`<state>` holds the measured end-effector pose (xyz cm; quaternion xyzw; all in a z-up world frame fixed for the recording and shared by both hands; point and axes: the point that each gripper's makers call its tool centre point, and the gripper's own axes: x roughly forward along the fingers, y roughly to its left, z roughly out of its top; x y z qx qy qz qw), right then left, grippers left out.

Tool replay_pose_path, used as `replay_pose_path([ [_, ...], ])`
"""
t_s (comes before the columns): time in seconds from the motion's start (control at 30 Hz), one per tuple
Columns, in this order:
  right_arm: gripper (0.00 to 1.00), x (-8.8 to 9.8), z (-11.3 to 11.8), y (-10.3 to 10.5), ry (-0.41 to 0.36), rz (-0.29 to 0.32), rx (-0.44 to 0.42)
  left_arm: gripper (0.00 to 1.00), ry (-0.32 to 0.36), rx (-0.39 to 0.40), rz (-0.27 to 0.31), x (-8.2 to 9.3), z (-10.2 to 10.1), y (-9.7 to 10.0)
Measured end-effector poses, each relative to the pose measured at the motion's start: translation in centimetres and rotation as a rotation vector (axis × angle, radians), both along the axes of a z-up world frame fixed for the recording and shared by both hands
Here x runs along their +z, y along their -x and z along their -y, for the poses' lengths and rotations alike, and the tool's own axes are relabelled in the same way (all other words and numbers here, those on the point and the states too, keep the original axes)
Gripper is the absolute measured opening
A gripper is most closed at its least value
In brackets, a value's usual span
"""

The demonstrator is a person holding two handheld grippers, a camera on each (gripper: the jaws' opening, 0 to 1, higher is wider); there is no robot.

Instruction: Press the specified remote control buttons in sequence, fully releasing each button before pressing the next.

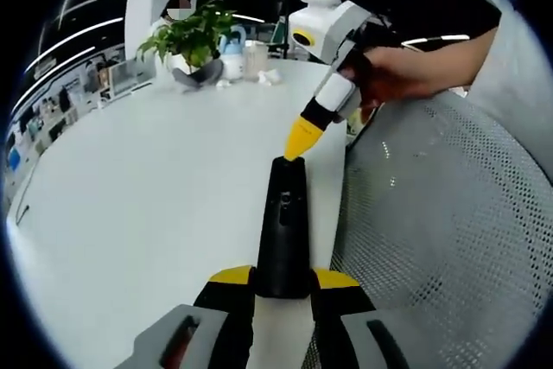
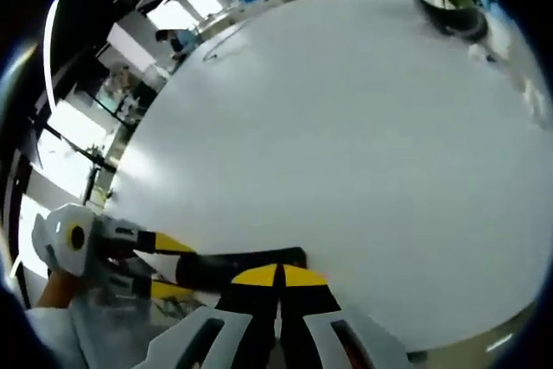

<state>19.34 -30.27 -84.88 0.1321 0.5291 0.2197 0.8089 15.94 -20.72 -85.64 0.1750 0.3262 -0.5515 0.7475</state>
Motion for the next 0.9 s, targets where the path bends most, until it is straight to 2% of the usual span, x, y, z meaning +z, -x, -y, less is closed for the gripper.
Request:
replay_pose_path([
  [0.13,0.00,-0.07,0.28,-0.10,-0.044,-0.017,-0.044,0.25,0.008,0.009,-0.009,0.04,0.01,-0.01],
  [0.4,0.00,-0.01,0.26,-0.12,-0.040,0.000,-0.049,0.25,0.009,0.014,-0.012,0.07,0.06,0.07],
  [0.73,0.00,0.11,0.30,-0.13,-0.094,-0.030,-0.080,0.25,0.010,0.011,-0.011,0.07,0.01,0.15],
  [0.8,0.00,0.22,0.20,0.05,-0.127,-0.063,-0.093,0.25,0.013,0.011,-0.011,0.08,0.03,0.15],
  [0.9,0.00,0.48,0.01,-0.11,-0.143,-0.052,-0.096,0.25,0.011,0.002,-0.003,0.07,0.10,0.17],
])
